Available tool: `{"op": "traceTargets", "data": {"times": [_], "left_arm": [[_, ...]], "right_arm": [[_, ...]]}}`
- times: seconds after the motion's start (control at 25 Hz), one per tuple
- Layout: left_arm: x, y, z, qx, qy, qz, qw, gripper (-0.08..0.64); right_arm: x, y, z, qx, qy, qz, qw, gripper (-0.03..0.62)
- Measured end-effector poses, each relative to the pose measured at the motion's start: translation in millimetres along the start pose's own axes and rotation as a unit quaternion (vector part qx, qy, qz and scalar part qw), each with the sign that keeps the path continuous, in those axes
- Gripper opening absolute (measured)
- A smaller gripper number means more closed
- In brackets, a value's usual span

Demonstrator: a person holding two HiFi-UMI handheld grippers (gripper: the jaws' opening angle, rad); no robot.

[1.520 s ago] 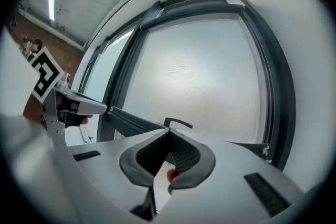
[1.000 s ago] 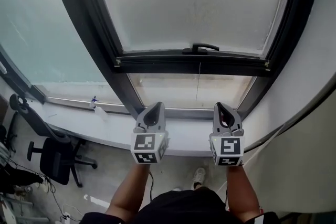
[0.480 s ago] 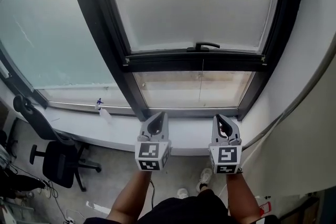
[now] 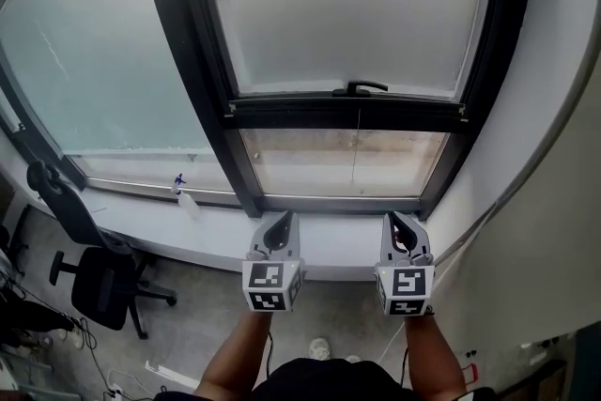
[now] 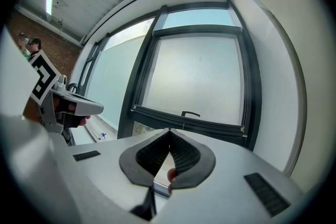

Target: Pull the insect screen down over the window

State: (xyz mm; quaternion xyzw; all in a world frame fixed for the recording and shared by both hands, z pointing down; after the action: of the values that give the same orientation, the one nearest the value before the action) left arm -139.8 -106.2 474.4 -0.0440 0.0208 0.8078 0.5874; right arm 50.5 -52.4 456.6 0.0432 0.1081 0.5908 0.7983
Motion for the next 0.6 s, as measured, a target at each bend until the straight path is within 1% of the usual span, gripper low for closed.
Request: {"op": "traceTargets", "data": {"times": [0.16,0.32,0.48,0.6], "left_arm": [[18,-17,0,-0.003,0.005,-0.003,1.0,0.003],[38,-32,1,0.002,0.01,-0.005,0.9999,0.003],[57,-45,6,0.0,0.015,-0.007,0.9999,0.003],[67,-56,10,-0.002,0.015,-0.008,0.9998,0.003]], "right_arm": [[21,-6,3,-0.007,-0.004,0.001,1.0,0.006],[53,-15,13,0.0,0.003,0.011,1.0,0.006],[75,-20,25,-0.004,0.015,0.009,1.0,0.005],[85,-16,26,-0.004,0.011,0.005,1.0,0.005]]}}
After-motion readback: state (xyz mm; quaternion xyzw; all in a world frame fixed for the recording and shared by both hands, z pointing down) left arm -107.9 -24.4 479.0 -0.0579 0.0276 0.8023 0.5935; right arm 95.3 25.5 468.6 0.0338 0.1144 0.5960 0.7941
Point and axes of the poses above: the fingertips, and each gripper's own axes: x backward along the fingers, y to its left, z out of its underside, the point moved 1 cm from there along x, backward along the fingers, and after that the axes turned 14 degrees about -z, right-handed, at the moved point
